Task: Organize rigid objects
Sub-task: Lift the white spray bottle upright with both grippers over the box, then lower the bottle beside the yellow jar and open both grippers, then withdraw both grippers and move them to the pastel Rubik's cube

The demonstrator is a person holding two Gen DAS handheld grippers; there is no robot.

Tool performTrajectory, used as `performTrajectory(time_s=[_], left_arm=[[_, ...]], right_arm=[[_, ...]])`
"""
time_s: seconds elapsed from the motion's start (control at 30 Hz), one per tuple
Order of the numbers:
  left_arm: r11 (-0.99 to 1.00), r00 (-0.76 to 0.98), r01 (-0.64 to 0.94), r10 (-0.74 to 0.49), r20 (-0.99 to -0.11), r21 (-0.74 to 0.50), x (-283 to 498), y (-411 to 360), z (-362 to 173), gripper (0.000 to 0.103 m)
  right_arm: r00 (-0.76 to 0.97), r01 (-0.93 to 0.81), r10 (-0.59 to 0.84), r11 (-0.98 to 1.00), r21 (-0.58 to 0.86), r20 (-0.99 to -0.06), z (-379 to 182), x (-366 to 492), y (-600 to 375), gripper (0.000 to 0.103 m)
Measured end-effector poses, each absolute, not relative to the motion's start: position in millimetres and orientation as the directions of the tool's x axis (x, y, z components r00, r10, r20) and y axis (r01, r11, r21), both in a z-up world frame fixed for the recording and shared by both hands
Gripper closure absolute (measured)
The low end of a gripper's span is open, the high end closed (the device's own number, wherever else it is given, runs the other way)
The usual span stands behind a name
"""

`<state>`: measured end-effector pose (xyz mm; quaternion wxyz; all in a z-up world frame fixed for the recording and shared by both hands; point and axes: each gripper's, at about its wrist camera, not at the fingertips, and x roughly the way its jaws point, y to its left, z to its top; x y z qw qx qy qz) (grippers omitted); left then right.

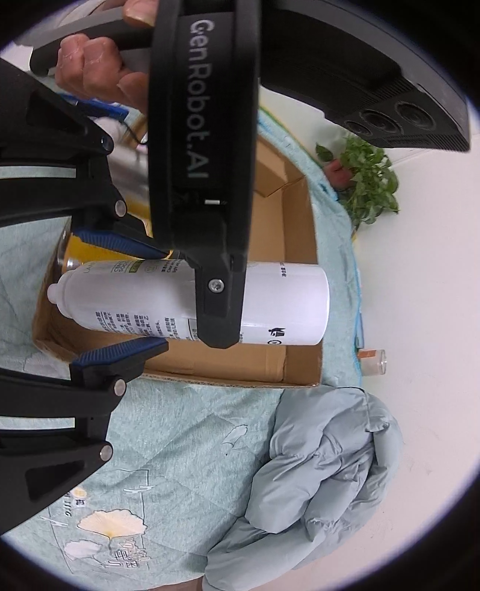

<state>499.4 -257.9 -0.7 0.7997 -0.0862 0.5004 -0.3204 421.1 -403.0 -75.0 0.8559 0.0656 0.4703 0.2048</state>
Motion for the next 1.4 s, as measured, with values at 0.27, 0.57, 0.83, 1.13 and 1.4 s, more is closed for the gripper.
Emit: performTrajectory(time_s=[0.27, 0.57, 0.83, 1.13, 1.4], left_arm=[[0.803, 0.248, 0.415, -0.551, -0.797, -0.427, 504, -277, -30, 0.062], [0.813, 0.218, 0.406, -0.529, -0.82, -0.417, 508, -282, -42, 0.061], [0.835, 0.343, 0.417, -0.511, -0.789, -0.359, 491, -250, -11, 0.061], [0.94, 0.667, 0.332, -0.293, -0.685, -0.079, 433, -178, 33, 0.006], [0.953, 0.711, 0.302, -0.249, -0.658, -0.035, 386, -127, 43, 0.101]], right_arm=[[0.381, -0.229, 0.388, 0.919, 0.321, -0.839, -102, 428, -407, 0.061], [0.367, -0.194, 0.397, 0.917, 0.348, -0.842, -122, 424, -410, 0.061], [0.369, -0.165, 0.384, 0.923, 0.347, -0.846, -127, 425, -414, 0.06], [0.543, -0.166, 0.344, 0.938, 0.304, -0.766, -97, 390, -416, 0.016], [0.653, -0.125, 0.202, 0.979, 0.159, -0.73, -92, 341, -402, 0.076]])
